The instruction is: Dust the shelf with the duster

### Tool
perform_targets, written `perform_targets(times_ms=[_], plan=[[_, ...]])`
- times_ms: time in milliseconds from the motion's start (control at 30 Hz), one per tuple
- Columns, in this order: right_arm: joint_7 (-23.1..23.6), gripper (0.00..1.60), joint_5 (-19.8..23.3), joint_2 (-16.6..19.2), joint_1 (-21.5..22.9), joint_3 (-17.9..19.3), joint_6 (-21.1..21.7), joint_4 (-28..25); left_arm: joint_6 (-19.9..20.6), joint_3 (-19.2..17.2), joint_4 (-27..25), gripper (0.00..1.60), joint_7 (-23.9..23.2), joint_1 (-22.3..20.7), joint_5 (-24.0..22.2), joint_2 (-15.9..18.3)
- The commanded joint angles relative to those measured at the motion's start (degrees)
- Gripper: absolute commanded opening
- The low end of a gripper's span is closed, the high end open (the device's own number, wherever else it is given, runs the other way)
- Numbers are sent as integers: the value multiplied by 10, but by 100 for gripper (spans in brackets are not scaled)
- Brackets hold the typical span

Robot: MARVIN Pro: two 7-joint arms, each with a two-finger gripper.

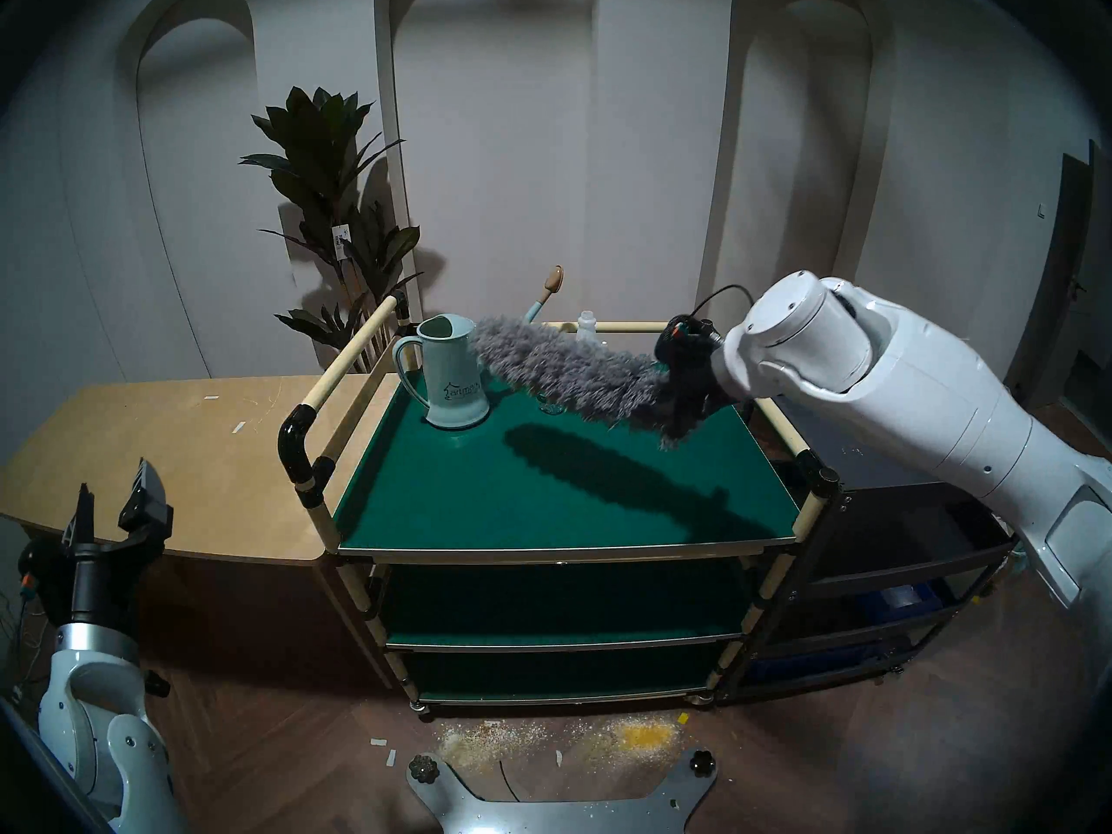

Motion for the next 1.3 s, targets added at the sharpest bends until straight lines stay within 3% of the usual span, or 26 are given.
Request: perform_targets(times_ms=[0, 700, 867, 1267], plan=[[-24, 0, 15, 65, 7, 60, -1, 15, 10, 24, -12, 160, -12, -49, 12, 52], [-95, 0, 46, 199, -38, 133, 32, 105, 75, 132, 2, 160, -49, -156, 50, 144], [-103, 0, 57, 234, -56, 135, 44, 115, 91, 158, 16, 160, -54, -183, 57, 160], [-107, 0, 99, 261, -109, 119, 64, 117, 124, 219, 73, 160, -60, -255, 76, 194]])
